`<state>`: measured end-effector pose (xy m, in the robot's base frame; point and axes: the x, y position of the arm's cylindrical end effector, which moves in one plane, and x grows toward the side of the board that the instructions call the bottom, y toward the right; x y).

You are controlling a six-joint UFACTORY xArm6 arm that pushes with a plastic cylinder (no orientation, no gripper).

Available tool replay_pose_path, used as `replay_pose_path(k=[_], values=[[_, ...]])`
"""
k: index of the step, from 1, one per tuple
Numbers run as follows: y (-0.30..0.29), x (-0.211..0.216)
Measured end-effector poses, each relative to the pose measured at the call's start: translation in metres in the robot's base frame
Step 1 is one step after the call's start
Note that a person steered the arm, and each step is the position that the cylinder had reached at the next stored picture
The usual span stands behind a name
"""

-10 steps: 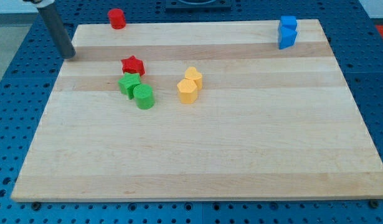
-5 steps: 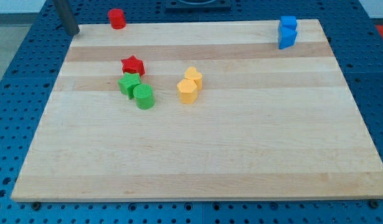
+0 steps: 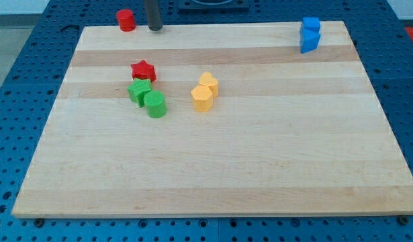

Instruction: Point your arm to blue triangle

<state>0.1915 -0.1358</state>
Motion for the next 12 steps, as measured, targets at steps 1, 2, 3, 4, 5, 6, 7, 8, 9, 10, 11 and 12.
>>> replay_pose_path(k=[1,2,3,4,5,6,7,8,9,10,11,12], values=[[0.02,0.001],[0.064,0.001],[0.098,0.001],[0.117,0.001],[0.161,0.001],[0.185,0.016],[0.183,0.037],[0.197,0.056],[0.225,0.084],[0.258,0.113],[0.289,0.124],[0.355,0.115]])
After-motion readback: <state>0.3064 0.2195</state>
